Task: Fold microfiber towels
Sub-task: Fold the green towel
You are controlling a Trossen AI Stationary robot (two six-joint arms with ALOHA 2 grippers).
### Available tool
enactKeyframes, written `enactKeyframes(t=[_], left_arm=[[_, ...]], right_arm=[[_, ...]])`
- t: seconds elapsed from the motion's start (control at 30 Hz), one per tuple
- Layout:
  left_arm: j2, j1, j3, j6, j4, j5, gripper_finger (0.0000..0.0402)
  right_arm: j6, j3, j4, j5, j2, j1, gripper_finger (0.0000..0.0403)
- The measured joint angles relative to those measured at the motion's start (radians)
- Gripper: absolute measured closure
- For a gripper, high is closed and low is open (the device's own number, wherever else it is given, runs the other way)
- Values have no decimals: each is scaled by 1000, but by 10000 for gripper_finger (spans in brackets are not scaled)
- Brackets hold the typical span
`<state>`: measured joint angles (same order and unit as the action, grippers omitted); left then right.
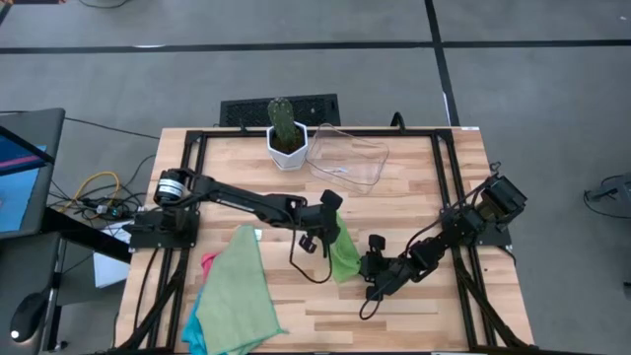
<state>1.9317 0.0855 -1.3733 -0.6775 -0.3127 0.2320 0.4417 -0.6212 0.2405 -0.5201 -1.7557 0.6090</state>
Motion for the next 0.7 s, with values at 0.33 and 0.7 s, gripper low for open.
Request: enactKeyframes(t=[0.33, 0.7], left_arm=[[50, -3, 0, 0, 92, 50, 400], [51, -5, 0, 13, 164, 61, 363]], right_arm=[[4, 0, 20, 20, 17, 12, 288], [97, -1, -65, -49, 102, 67, 270]])
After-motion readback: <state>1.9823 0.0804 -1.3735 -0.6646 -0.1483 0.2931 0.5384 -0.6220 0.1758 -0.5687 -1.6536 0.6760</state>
